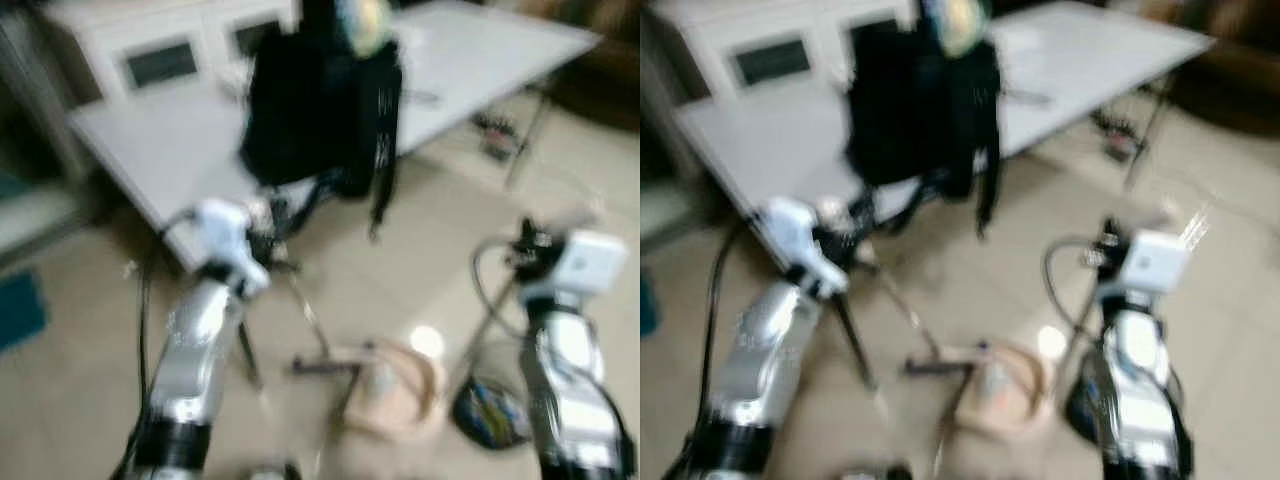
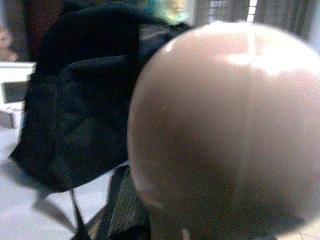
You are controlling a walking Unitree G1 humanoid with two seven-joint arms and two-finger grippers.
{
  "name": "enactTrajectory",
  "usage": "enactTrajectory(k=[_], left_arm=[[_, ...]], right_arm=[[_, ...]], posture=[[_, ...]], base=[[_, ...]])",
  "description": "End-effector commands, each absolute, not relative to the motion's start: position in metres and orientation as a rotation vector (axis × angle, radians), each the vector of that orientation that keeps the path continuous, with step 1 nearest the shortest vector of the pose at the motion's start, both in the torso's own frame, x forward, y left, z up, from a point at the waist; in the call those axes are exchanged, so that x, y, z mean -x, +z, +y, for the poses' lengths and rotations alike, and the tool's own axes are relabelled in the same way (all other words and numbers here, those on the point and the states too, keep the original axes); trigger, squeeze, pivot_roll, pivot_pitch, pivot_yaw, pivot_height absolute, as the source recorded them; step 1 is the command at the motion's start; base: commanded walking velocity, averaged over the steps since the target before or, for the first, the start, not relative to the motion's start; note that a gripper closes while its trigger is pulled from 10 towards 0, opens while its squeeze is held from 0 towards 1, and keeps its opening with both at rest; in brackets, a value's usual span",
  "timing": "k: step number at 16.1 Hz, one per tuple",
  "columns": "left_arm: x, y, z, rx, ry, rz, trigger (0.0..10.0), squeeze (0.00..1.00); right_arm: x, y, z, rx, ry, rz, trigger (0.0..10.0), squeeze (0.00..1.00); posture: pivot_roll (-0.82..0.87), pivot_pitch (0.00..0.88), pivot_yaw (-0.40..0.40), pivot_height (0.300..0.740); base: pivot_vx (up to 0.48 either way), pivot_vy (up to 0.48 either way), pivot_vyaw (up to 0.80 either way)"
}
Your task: Sweep floor
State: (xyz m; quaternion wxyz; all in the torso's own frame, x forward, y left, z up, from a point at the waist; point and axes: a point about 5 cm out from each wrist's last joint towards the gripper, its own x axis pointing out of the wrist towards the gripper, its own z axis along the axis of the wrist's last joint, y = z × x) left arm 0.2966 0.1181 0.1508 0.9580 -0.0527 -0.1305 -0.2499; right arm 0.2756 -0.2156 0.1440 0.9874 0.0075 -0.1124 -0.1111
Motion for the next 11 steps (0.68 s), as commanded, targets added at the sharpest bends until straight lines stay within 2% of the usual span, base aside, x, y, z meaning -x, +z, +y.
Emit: enactTrajectory(k=[1, 8, 11], left_arm=[[-0.294, 0.140, 0.120, 0.082, -0.516, -0.208, 10.0, 0.00], [-0.282, 0.134, 0.167, -0.137, -0.358, -0.128, 10.0, 0.00], [-0.277, 0.135, 0.179, -0.135, -0.312, -0.097, 10.0, 0.00]], right_arm=[[-0.278, 0.162, -0.209, -0.071, -0.201, -0.307, 10.0, 0.00], [-0.278, 0.161, -0.220, -0.085, -0.222, -0.308, 10.0, 0.00], [-0.277, 0.163, -0.220, -0.108, -0.220, -0.328, 10.0, 0.00]], posture=[[-0.04, 0.050, 0.067, 0.740], [-0.02, 0.046, 0.052, 0.740], [-0.02, 0.041, 0.055, 0.740]], base=[[0.000, 0.000, 0.00], [0.000, 0.000, 0.00], [0.000, 0.000, 0.00]])
